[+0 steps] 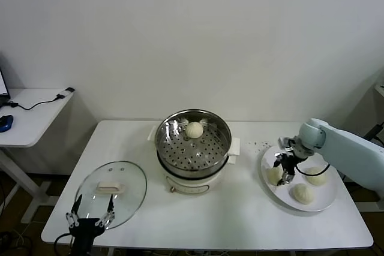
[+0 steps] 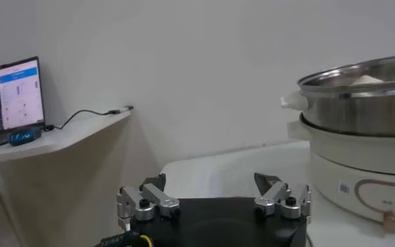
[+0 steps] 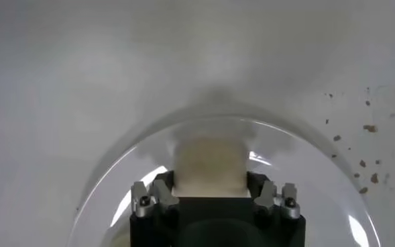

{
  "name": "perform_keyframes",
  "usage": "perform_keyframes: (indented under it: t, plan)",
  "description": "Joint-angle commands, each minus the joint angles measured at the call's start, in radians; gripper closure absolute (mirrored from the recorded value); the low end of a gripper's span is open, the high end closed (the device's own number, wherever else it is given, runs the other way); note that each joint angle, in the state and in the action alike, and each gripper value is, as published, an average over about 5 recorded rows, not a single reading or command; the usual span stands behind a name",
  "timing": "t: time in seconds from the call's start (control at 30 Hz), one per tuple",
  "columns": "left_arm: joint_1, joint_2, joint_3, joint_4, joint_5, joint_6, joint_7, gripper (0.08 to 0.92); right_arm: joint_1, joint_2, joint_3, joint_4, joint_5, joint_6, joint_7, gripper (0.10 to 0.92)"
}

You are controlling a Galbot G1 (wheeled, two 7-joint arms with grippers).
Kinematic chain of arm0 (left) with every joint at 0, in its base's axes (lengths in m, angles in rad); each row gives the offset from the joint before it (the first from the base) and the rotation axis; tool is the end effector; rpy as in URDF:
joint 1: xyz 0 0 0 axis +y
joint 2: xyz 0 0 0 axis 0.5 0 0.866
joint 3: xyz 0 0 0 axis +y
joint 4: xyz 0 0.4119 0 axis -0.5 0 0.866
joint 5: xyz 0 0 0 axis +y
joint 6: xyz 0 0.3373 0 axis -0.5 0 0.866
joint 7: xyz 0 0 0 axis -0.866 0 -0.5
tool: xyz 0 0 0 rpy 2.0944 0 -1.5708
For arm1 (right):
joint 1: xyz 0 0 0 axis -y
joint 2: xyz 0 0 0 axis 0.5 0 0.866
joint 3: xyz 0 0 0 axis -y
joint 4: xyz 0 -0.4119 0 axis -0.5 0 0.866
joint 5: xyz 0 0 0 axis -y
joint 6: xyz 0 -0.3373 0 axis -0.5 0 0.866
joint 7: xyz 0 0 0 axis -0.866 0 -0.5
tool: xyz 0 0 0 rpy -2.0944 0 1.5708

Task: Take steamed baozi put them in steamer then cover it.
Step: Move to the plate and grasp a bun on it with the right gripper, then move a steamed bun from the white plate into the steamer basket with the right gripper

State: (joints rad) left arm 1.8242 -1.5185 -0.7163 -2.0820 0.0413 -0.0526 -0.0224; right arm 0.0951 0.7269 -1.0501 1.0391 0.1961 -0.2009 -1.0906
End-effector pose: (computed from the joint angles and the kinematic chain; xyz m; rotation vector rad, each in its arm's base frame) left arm 0.0351 0.0692 -0.3761 0.1978 -2.9121 -0.2997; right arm 0.5496 -0.2424 -0.2520 1.2589 -1.3805 1.0665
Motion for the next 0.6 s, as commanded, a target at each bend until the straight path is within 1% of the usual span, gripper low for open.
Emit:
perform_keyframes:
  t: [0.03, 0.13, 0.27, 0.43, 0.6]
  plan:
    - [0.004, 0.0, -0.001, -0.004, -0.001, -0.001, -0.001, 0.177, 0.106, -0.009, -0.064, 0.007, 0.082, 0.001, -0.007, 0.337]
    - [0.006, 0.0, 0.001, -0.008, -0.001, -0.001, -0.001, 0.177, 0.25, -0.009, -0.176, 0.005, 0.163, 0.005, -0.015, 0.342]
    - [0.006, -0.003, 0.009, -0.012, -0.001, -0.002, -0.001, 0.177, 0.49, 0.032, -0.365, 0.0, 0.306, 0.018, -0.031, 0.346]
    - [0.001, -0.008, 0.026, -0.012, 0.002, -0.002, -0.001, 0.177, 0.719, 0.148, -0.531, -0.024, 0.458, 0.032, -0.05, 0.347]
    - [-0.004, -0.003, 0.044, -0.01, 0.009, -0.008, 0.0, 0.177, 0.813, 0.296, -0.611, -0.039, 0.629, 0.008, -0.041, 0.347]
